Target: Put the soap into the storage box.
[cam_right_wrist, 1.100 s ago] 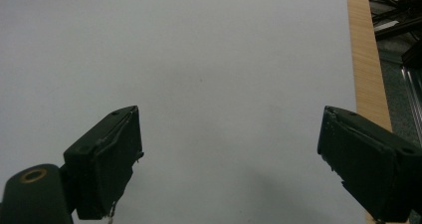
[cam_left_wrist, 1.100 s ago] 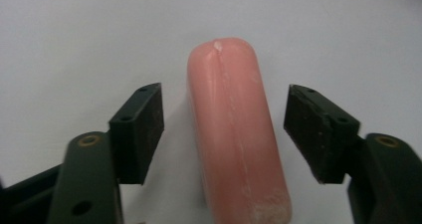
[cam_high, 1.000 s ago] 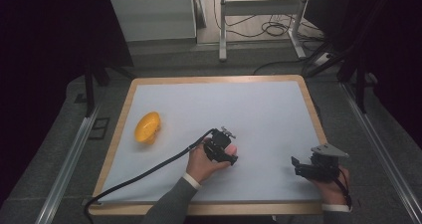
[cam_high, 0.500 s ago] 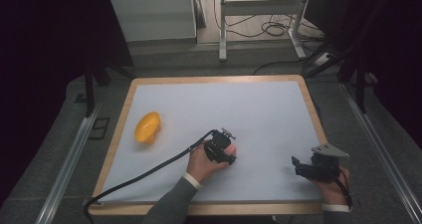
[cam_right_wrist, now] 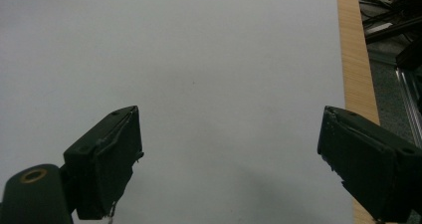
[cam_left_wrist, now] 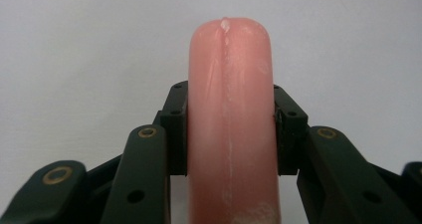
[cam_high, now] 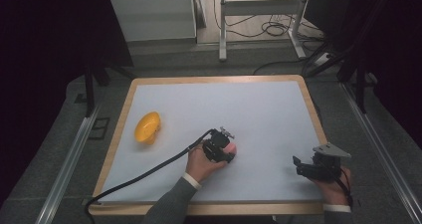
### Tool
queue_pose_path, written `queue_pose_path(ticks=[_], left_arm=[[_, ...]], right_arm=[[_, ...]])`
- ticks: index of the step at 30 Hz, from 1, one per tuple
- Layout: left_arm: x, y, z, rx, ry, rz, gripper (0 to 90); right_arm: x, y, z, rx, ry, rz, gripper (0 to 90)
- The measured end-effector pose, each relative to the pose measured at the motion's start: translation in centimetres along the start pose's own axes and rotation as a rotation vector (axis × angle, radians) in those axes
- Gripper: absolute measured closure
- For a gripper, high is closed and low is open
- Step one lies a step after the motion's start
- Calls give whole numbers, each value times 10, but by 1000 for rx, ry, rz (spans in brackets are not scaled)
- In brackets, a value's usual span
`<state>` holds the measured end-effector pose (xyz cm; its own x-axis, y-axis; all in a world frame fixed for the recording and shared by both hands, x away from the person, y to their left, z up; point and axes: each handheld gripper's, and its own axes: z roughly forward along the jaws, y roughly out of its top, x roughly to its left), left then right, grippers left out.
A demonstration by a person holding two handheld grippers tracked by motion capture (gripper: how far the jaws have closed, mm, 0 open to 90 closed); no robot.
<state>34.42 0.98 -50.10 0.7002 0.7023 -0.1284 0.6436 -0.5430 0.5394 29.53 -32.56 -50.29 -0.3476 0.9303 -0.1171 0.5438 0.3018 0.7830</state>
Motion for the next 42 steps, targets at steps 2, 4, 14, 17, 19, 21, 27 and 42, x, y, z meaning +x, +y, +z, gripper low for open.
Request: queue_pose_path(ticks=[2,4,14,17,19,21,27,42], left_arm=[[0,0,-2,-5,-9,3,599],[1,1,-6,-12,-9,7,599],[18,-2,-31,-54,-3,-11,599],[23,-4,-38,-69,-8,-22,600],[25,-5,-43,-77,2,-28,599],[27,-6,-46,-82,11,-31,599],[28,-6,-52,-90,26,-26,599],[45,-13,-72,-112,71,-52,599]], right_arm=[[0,0,0,-1,-2,1,102],[-1,0,-1,-2,-4,2,102],[-1,0,-1,-1,-3,1,102],[-1,0,-1,0,-3,1,102],[-1,0,-1,0,-4,2,102],[-1,0,-1,0,-4,2,102],[-1,0,-1,1,-5,1,102],[-2,0,-2,-5,-6,4,102]])
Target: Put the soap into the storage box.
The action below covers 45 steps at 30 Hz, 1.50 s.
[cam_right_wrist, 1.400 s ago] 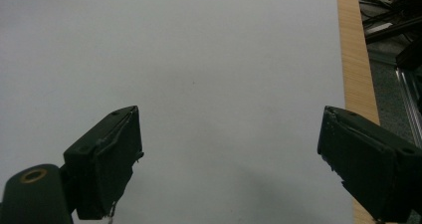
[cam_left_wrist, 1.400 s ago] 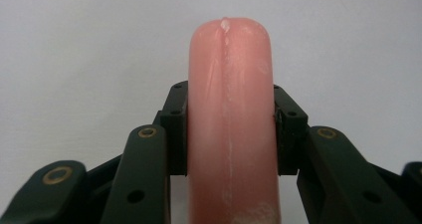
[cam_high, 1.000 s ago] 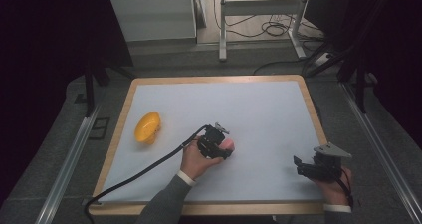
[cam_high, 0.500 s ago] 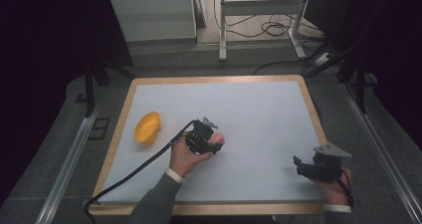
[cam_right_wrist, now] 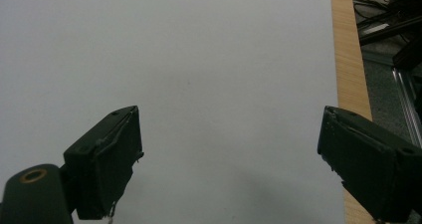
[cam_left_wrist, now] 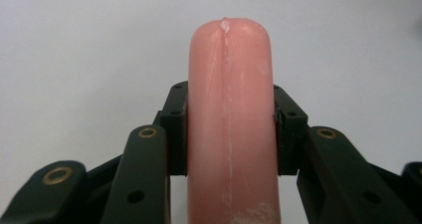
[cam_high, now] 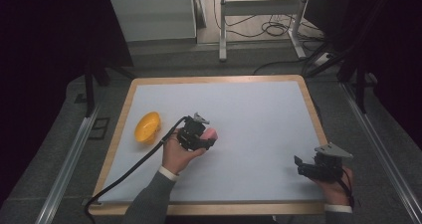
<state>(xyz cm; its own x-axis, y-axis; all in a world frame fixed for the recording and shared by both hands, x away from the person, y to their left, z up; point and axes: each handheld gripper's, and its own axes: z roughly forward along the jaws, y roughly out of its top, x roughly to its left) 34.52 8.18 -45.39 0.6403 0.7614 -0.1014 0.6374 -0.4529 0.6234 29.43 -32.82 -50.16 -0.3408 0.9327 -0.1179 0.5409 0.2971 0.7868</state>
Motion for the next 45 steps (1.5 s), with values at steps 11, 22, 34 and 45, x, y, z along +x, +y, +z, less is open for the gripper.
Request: queue_pose_path(ticks=[11,22,34,45], left_arm=[[17,-5,-15,-22,28,-34,599],[31,-7,-27,-39,47,-61,599],[43,-10,-36,-51,64,-83,599],[54,-17,-43,-64,85,-111,599]], right_arm=[[0,0,1,5,-3,-2,102],[0,-1,2,10,-5,1,102],[0,-1,2,13,-8,2,102],[0,-1,2,15,-9,2,102]])
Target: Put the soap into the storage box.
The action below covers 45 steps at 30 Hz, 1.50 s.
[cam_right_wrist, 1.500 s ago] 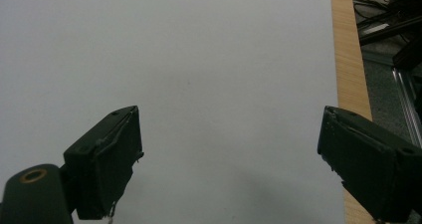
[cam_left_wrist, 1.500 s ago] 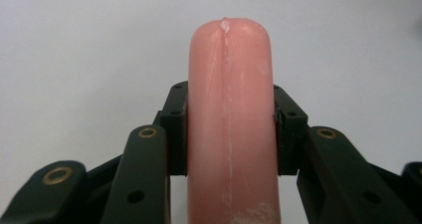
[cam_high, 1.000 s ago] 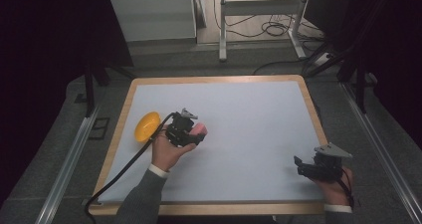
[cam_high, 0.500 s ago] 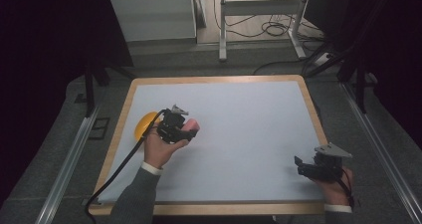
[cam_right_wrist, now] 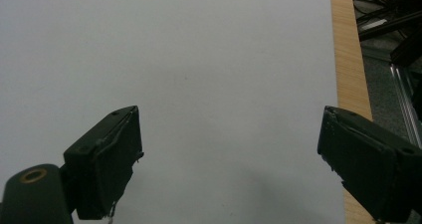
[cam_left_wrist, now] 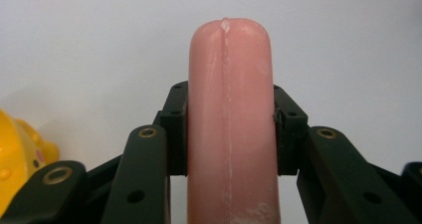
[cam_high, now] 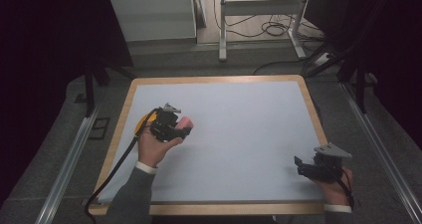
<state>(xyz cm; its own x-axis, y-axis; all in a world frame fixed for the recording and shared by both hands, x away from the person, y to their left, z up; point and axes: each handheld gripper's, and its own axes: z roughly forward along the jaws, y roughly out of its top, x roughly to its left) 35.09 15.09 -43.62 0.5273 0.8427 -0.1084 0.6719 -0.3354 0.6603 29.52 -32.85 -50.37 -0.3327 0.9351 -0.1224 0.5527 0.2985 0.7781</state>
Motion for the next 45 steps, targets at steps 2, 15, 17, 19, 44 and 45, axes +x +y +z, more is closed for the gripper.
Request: queue_pose_path(ticks=[2,15,17,19,44,45], left_arm=[[3,-1,-2,-4,3,-5,599],[19,-5,-10,-17,28,-43,599],[21,-7,-11,-17,30,-48,600],[23,-8,-13,-20,33,-54,599],[50,-20,-30,-48,68,-121,600],[52,-21,-30,-48,70,-121,600]], right_arm=[[0,0,0,0,0,0,102],[0,0,-1,-3,-2,0,102],[0,0,-1,-2,-1,1,102],[0,0,-1,-1,-2,0,102],[1,0,-1,0,-2,-1,102],[1,0,-1,-1,-4,0,102]])
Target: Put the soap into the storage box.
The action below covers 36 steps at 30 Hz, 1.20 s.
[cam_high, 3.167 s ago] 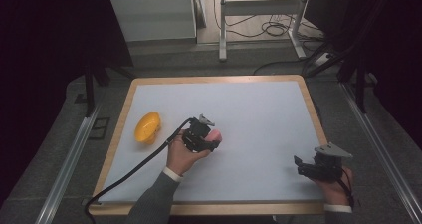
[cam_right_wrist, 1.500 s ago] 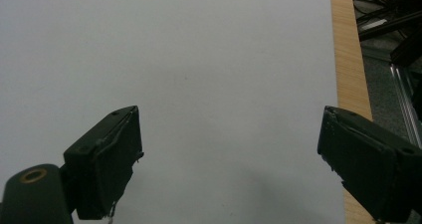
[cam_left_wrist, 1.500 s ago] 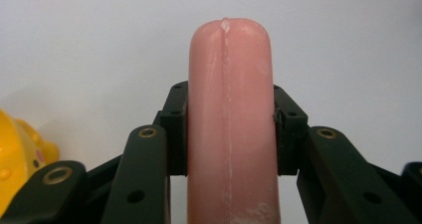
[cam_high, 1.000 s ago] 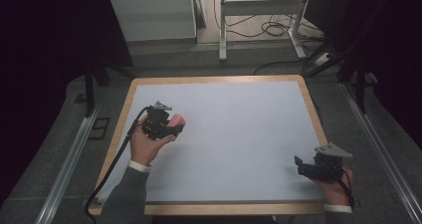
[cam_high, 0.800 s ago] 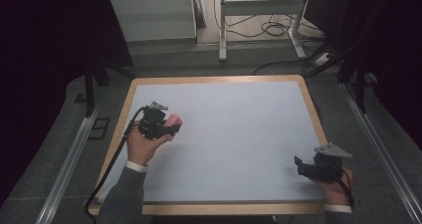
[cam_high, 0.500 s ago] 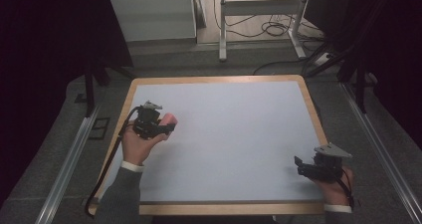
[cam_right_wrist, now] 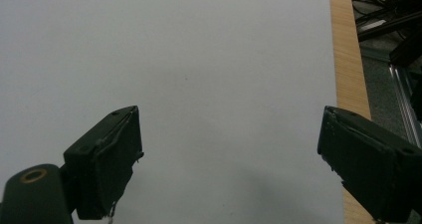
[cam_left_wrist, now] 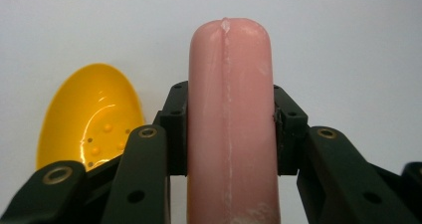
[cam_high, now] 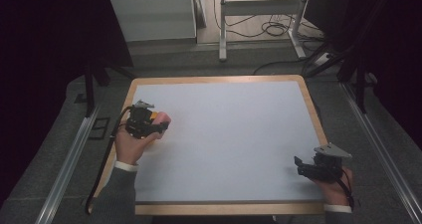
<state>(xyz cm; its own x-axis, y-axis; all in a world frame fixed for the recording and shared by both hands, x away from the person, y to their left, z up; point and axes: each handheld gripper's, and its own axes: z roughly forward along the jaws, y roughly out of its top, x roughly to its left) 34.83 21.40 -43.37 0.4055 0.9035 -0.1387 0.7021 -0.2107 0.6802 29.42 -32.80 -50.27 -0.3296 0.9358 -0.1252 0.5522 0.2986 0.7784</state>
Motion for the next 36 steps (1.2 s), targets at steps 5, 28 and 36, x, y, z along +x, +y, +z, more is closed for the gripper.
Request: queue_pose_path(ticks=[5,28,36], left_arm=[[8,-5,0,3,9,-22,599],[42,-4,9,37,55,-79,599],[51,-3,10,48,72,-93,599]], right_arm=[[0,0,0,1,-1,3,102],[0,-1,1,4,0,1,102],[-1,-1,1,4,-2,-1,102]])
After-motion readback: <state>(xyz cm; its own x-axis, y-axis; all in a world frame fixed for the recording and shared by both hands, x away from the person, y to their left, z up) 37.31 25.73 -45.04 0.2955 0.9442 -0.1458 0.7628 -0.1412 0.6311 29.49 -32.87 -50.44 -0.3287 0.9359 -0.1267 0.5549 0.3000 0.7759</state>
